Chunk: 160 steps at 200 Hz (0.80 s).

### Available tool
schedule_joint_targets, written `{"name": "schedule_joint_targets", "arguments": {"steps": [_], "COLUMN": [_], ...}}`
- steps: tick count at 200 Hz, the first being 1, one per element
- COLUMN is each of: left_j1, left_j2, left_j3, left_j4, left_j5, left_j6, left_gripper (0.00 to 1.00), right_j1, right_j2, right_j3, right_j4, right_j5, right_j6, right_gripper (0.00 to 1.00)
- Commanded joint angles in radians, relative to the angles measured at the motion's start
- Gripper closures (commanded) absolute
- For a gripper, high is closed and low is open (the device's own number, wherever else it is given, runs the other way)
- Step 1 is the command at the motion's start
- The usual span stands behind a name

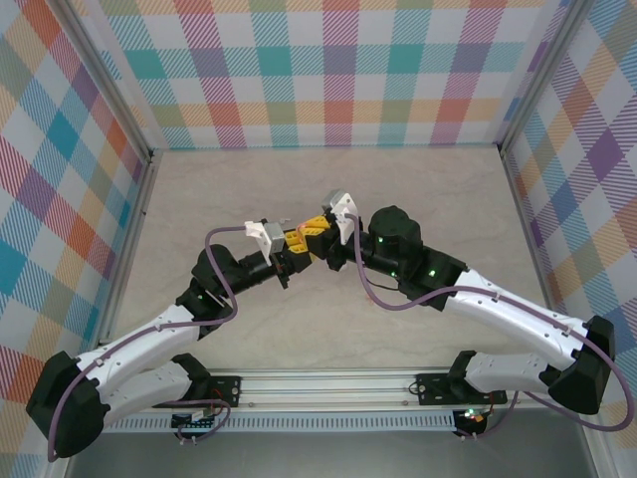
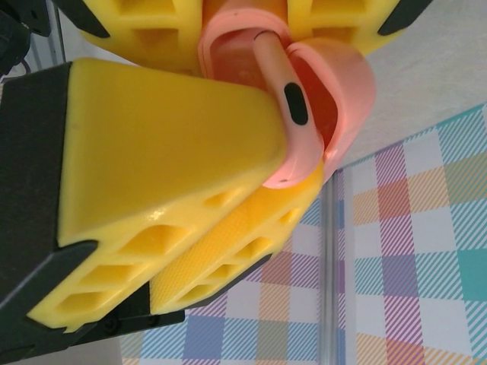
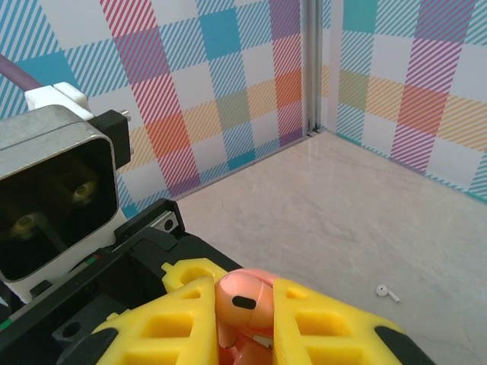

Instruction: Insert wireless bluetooth earbuds into charging case

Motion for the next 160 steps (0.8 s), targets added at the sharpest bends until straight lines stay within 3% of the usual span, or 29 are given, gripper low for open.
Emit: {"name": "schedule_joint_targets", "arguments": {"steps": [1, 160], "left_j1": [-0.01, -0.013], "left_j2": [-0.022, -0.046], "left_j3": [0.028, 0.03], "left_j4": [0.028, 0.021], "left_j5": [0.016, -0.007], "left_j6": [-0.008, -0.006], "left_gripper": [0.91, 0.9], "right_j1": [-0.006, -0.009], "right_j2": [-0.02, -0.044], "right_j3": [-0.008, -0.067], "right_j4": [0.025, 0.031], "right_j5": [0.009, -0.031], "right_j6": [-0.047, -0.049], "right_gripper": [0.8, 0.74]}}
